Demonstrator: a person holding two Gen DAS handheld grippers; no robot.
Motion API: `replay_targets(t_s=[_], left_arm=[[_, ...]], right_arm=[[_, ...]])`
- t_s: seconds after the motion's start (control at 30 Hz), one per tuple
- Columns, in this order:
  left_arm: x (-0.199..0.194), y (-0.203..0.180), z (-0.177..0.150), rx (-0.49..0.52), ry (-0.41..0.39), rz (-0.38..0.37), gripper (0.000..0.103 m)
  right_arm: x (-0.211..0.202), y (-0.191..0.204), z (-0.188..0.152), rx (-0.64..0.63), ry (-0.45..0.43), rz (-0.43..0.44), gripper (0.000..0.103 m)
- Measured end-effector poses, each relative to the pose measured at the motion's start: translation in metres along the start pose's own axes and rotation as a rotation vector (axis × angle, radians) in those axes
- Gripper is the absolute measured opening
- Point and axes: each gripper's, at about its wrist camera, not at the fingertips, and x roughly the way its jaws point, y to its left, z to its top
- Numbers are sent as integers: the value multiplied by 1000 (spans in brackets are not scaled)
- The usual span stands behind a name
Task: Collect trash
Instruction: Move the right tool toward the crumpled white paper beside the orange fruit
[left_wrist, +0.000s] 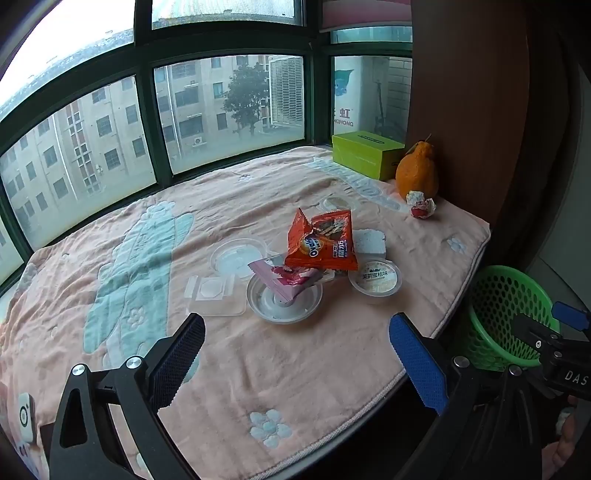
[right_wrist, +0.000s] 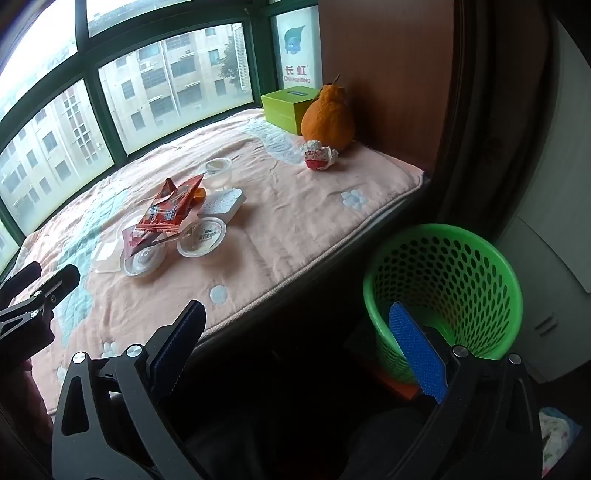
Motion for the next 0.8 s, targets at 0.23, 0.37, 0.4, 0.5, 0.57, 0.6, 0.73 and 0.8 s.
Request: replay_targets(t_s=[0.23, 0.37, 0.4, 0.5, 0.57, 0.6, 0.73, 0.8], left_arm=[[3, 1, -1, -6, -13, -3, 97], [5, 1, -5, -4, -14, -8, 97], [3, 2, -5, -3, -12, -8, 97], [5, 3, -2, -9, 2, -8, 97], [7, 0, 0, -10, 10, -8, 97], [7, 0, -1, -9, 9, -8, 97], [10, 0, 0, -16, 18, -14, 97], [11, 0, 0, -18, 22, -14, 97]], right_arm=[[1, -2, 0, 5, 2, -3, 99], [2, -2, 0, 5, 4, -2, 99], [3, -2, 0, 5, 5, -3, 99], [4, -4, 0, 9, 6, -2, 99], [4, -4, 0, 9, 5, -4, 99], [4, -4, 0, 10, 6, -4, 99], [5, -5, -1, 12, 9, -4, 99], [5, -4, -1, 14, 11, -3, 99]])
